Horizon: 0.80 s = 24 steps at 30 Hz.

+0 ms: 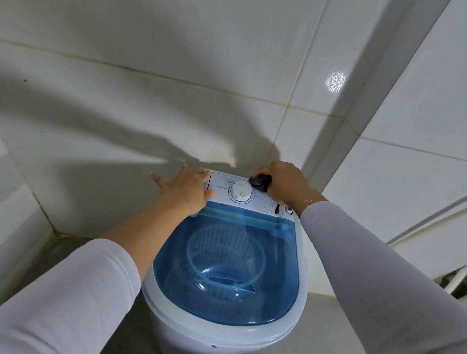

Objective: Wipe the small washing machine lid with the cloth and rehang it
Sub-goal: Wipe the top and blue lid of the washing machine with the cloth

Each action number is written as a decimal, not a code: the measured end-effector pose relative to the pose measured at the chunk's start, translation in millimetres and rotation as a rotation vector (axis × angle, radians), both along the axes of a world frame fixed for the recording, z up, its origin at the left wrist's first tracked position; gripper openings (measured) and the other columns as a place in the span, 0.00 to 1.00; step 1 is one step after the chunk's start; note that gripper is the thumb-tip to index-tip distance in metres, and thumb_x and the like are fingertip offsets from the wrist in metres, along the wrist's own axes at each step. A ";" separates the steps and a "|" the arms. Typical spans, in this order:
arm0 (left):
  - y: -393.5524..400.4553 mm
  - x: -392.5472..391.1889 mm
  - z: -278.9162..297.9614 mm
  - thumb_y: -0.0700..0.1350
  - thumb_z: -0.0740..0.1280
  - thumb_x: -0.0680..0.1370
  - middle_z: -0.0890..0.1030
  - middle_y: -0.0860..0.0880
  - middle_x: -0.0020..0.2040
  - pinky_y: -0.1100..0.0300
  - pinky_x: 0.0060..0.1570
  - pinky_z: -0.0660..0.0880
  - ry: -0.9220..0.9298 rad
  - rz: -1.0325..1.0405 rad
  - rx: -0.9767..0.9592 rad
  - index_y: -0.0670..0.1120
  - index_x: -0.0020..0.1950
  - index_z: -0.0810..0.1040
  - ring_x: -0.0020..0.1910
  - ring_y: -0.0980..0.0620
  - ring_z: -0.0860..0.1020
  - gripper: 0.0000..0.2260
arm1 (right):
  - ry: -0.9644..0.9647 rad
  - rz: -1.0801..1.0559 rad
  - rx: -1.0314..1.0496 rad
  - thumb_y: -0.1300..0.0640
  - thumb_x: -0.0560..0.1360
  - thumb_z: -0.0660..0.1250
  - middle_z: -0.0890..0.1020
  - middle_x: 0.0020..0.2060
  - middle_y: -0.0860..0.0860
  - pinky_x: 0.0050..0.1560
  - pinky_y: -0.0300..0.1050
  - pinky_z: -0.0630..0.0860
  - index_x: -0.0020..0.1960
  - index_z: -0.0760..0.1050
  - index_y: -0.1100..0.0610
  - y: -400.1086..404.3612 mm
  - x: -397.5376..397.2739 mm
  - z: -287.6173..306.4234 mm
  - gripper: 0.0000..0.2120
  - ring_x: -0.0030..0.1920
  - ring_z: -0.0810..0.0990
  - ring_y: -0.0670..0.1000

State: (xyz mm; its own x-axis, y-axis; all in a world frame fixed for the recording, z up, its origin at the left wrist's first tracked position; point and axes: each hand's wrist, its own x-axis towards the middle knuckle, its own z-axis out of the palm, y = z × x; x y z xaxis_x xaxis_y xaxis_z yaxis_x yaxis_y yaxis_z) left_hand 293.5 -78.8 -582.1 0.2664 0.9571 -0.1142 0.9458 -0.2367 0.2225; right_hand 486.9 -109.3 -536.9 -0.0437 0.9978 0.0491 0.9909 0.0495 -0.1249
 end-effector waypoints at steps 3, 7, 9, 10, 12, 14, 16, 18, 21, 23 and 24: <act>0.2 -0.1 -1.1 0.56 0.55 0.81 0.57 0.54 0.78 0.24 0.65 0.46 -0.012 0.000 -0.001 0.54 0.76 0.54 0.78 0.49 0.50 0.25 | -0.027 -0.054 -0.006 0.63 0.74 0.61 0.80 0.58 0.56 0.54 0.46 0.73 0.61 0.77 0.53 -7.4 -5.4 0.0 0.18 0.58 0.77 0.58; 0.2 -0.3 -2.1 0.55 0.55 0.81 0.58 0.53 0.77 0.24 0.65 0.47 -0.032 0.003 -0.001 0.53 0.76 0.55 0.78 0.49 0.50 0.25 | -0.034 -0.107 -0.021 0.62 0.73 0.61 0.81 0.56 0.56 0.55 0.47 0.73 0.61 0.77 0.55 -21.1 -12.3 -1.3 0.17 0.57 0.77 0.58; -1.0 -0.7 -1.1 0.54 0.55 0.81 0.59 0.53 0.76 0.24 0.65 0.47 -0.037 0.000 -0.002 0.53 0.76 0.56 0.78 0.48 0.51 0.24 | -0.008 -0.119 -0.030 0.62 0.73 0.61 0.82 0.56 0.55 0.56 0.46 0.74 0.60 0.78 0.55 -28.4 -16.2 -2.0 0.16 0.57 0.77 0.57; -2.0 -0.8 0.1 0.54 0.55 0.81 0.60 0.53 0.76 0.24 0.65 0.47 -0.040 -0.003 -0.002 0.53 0.76 0.56 0.78 0.48 0.51 0.24 | 0.007 -0.123 -0.035 0.61 0.73 0.62 0.82 0.56 0.55 0.56 0.46 0.74 0.59 0.78 0.55 -31.6 -18.4 -2.1 0.16 0.57 0.77 0.57; -3.3 -0.5 2.2 0.54 0.55 0.81 0.61 0.52 0.76 0.24 0.64 0.47 -0.039 -0.007 -0.002 0.52 0.76 0.57 0.77 0.48 0.52 0.23 | 0.022 -0.121 -0.058 0.61 0.74 0.62 0.82 0.57 0.54 0.57 0.46 0.75 0.59 0.79 0.54 -36.7 -22.4 -1.7 0.16 0.58 0.77 0.57; -4.0 0.4 3.6 0.53 0.56 0.81 0.62 0.52 0.75 0.23 0.64 0.47 -0.040 -0.008 -0.004 0.51 0.75 0.58 0.77 0.49 0.53 0.23 | 0.006 -0.098 -0.093 0.64 0.73 0.60 0.82 0.57 0.53 0.57 0.46 0.75 0.59 0.79 0.52 -41.2 -26.0 -1.6 0.18 0.58 0.77 0.56; -3.8 0.9 3.7 0.52 0.56 0.81 0.63 0.53 0.75 0.23 0.64 0.47 -0.048 -0.007 -0.003 0.50 0.75 0.60 0.77 0.49 0.53 0.23 | 0.017 -0.072 -0.121 0.66 0.72 0.59 0.82 0.57 0.51 0.57 0.44 0.75 0.58 0.80 0.52 -44.8 -28.2 -1.9 0.20 0.58 0.77 0.55; -4.4 0.3 3.2 0.52 0.57 0.81 0.63 0.53 0.74 0.22 0.64 0.47 -0.058 0.002 -0.005 0.50 0.74 0.60 0.77 0.49 0.53 0.22 | 0.058 -0.062 -0.164 0.67 0.72 0.60 0.82 0.57 0.50 0.54 0.39 0.73 0.57 0.80 0.51 -46.3 -27.7 -0.1 0.20 0.57 0.78 0.54; -5.6 -0.5 2.8 0.53 0.56 0.81 0.64 0.52 0.74 0.22 0.64 0.47 -0.061 0.007 -0.010 0.51 0.74 0.61 0.77 0.49 0.54 0.22 | 0.027 -0.057 -0.251 0.69 0.71 0.58 0.81 0.57 0.52 0.52 0.40 0.72 0.57 0.80 0.50 -42.0 -23.7 11.2 0.22 0.56 0.77 0.54; -5.5 -1.2 4.1 0.53 0.56 0.81 0.65 0.51 0.74 0.23 0.64 0.48 -0.062 0.011 -0.010 0.51 0.74 0.61 0.77 0.48 0.54 0.22 | 0.016 -0.067 -0.232 0.69 0.71 0.57 0.81 0.57 0.53 0.52 0.42 0.73 0.57 0.80 0.49 -35.4 -21.6 19.5 0.24 0.56 0.76 0.55; -5.1 -1.5 4.5 0.53 0.57 0.80 0.66 0.51 0.73 0.23 0.64 0.48 -0.064 0.009 -0.010 0.50 0.73 0.62 0.77 0.48 0.54 0.21 | 0.041 -0.080 -0.190 0.69 0.71 0.57 0.81 0.57 0.53 0.52 0.41 0.73 0.57 0.79 0.50 -32.2 -21.0 22.2 0.23 0.55 0.76 0.55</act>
